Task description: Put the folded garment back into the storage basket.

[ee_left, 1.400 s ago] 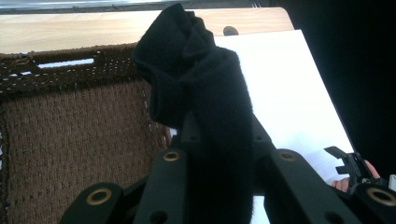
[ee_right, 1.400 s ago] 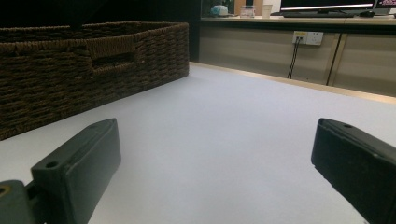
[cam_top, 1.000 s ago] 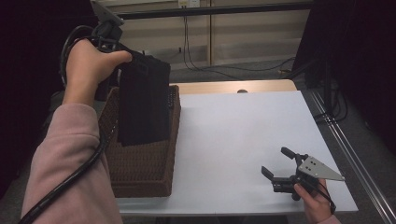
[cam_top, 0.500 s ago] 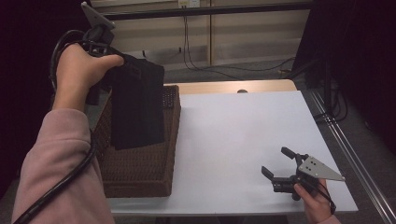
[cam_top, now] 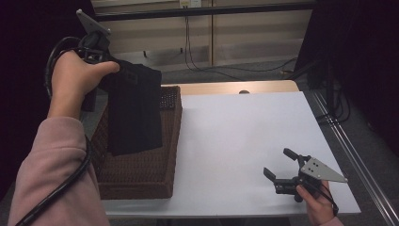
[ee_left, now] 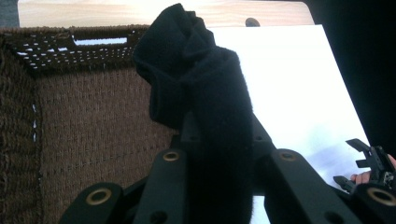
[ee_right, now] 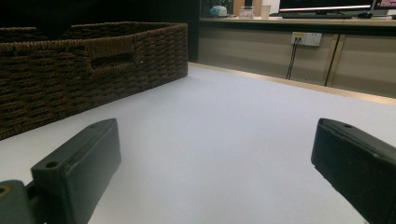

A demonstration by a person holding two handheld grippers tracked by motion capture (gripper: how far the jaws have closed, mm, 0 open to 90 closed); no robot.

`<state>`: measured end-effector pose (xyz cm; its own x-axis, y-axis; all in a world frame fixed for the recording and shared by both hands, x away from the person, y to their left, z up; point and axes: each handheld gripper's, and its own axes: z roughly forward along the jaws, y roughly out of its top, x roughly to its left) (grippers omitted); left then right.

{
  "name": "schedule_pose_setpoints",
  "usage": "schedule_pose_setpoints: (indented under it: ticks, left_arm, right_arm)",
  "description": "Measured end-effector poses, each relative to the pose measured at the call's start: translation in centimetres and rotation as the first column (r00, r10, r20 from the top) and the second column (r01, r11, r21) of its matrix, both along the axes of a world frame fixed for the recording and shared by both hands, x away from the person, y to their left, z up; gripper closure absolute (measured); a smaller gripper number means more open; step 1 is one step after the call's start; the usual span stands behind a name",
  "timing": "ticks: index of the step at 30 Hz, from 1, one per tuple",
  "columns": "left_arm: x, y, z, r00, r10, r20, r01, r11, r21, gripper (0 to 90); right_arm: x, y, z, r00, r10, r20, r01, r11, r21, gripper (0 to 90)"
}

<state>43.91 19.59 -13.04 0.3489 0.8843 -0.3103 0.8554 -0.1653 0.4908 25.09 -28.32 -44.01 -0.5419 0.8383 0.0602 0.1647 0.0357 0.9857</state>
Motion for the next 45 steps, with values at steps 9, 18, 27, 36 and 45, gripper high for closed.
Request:
schedule_pose_setpoints:
  ticks: [9,18,27,36,45]
  left_arm:
    - [-0.1,0.4,-1.0,0.9996,0.023,-0.014,-0.023,0.9997,-0.002,75.7]
    - [-0.1,0.4,-2.2,0.9998,0.009,-0.017,-0.009,1.0,-0.003,75.7]
    - [-0.2,0.4,-3.2,0.9996,0.003,-0.028,-0.003,1.0,-0.006,75.6]
    - [-0.2,0.5,-4.2,0.9991,-0.002,-0.042,0.001,0.9999,-0.012,75.6]
    - [-0.1,0.5,-5.3,0.9989,-0.009,-0.046,0.009,0.9999,-0.005,75.5]
  right_arm:
    - [0.0,0.1,0.0,1.0,0.0,0.002,0.0,1.0,0.002,1.2]
    - [0.0,0.1,0.0,1.0,0.0,0.002,0.0,1.0,0.003,1.2]
    - [-0.1,0.0,0.0,1.0,-0.001,-0.002,0.001,1.0,0.005,1.2]
    - [-0.1,0.1,0.0,1.0,0.003,0.002,-0.003,1.0,0.005,1.2]
    - [-0.1,0.1,0.0,1.0,0.001,0.005,-0.001,1.0,0.0,1.2]
